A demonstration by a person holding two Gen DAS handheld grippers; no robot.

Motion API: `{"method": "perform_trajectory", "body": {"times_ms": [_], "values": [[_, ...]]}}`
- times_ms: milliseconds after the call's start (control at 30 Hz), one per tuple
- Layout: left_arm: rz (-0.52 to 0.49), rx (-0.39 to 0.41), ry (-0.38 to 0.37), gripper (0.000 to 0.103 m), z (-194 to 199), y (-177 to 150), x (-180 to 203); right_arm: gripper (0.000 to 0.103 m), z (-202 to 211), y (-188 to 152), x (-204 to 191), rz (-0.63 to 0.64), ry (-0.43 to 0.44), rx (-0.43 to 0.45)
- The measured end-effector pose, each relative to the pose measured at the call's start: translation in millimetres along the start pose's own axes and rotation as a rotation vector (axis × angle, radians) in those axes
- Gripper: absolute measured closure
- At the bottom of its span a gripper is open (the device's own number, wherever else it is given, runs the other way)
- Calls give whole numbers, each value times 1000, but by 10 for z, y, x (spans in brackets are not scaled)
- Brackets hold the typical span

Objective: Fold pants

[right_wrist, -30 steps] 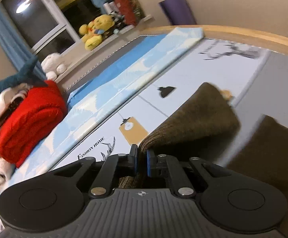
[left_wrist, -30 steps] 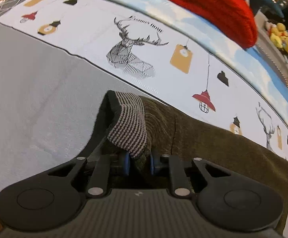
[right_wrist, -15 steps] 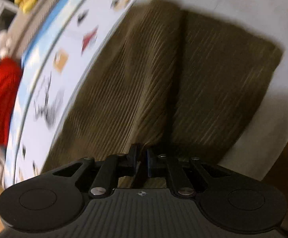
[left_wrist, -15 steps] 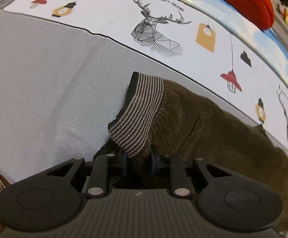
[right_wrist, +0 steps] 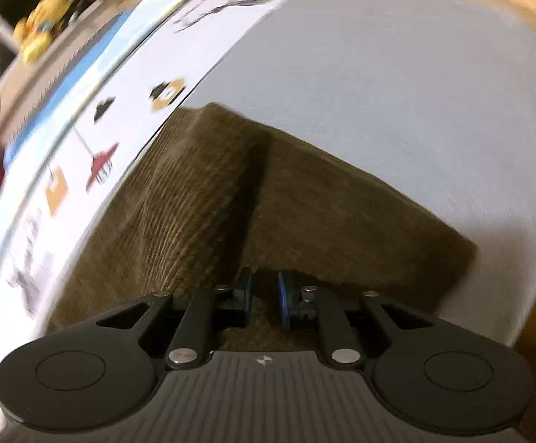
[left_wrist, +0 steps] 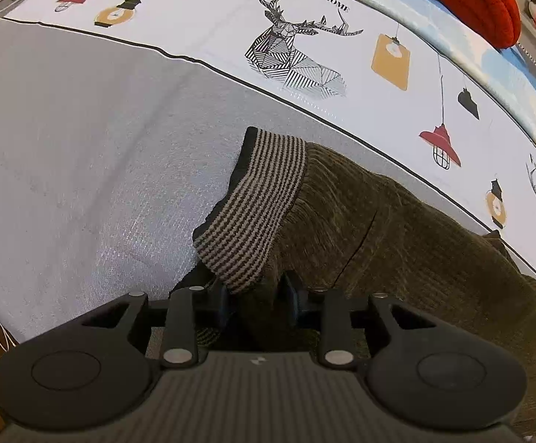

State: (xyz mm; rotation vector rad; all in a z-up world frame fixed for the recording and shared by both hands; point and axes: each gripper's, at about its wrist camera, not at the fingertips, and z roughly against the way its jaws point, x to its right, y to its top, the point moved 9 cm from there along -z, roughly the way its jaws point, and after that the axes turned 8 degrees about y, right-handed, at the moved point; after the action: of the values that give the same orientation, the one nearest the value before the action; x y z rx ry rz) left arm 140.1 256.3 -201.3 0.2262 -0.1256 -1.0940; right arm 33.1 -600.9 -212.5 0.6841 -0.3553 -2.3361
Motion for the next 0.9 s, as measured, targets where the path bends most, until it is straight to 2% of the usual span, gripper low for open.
{"method": "perform_trajectory", "body": {"times_ms": [67,100,200,233,300,367,433,500,733,767,833,867,900], "values": [[0,-2,-2,70,-8,0,-5,86,-54,77,-128,55,21,22],[-2,-2,-3,70,-12,-1,-5,87,-71,109,-284,71,82,43],[-6,-4,-6,70,-20,1,-1,87,38,173,-839,167,394,97],[-5,-5,-6,70,-22,-2,-1,85,45,191,-884,160,412,110],[-14,-8,0,70,-35,-5,7,76,-71,224,-724,81,304,99],[-23,-6,4,69,-39,1,20,73,-158,231,-590,35,231,85],[-31,-3,5,67,-44,3,34,68,-211,234,-615,30,233,85],[-38,-6,6,64,-60,-4,33,55,-248,214,-663,24,257,76],[-3,-20,-23,62,-81,-20,-13,54,-337,260,-733,-26,244,89],[9,-27,-31,62,-89,-20,-33,56,-319,257,-728,-28,249,93],[37,-37,-50,62,-100,-15,-58,75,-298,269,-781,-11,259,101],[51,-41,-59,61,-100,-17,-67,93,-266,292,-801,-4,254,117],[64,-46,-69,60,-98,-19,-72,94,-207,322,-817,-7,263,136]]}}
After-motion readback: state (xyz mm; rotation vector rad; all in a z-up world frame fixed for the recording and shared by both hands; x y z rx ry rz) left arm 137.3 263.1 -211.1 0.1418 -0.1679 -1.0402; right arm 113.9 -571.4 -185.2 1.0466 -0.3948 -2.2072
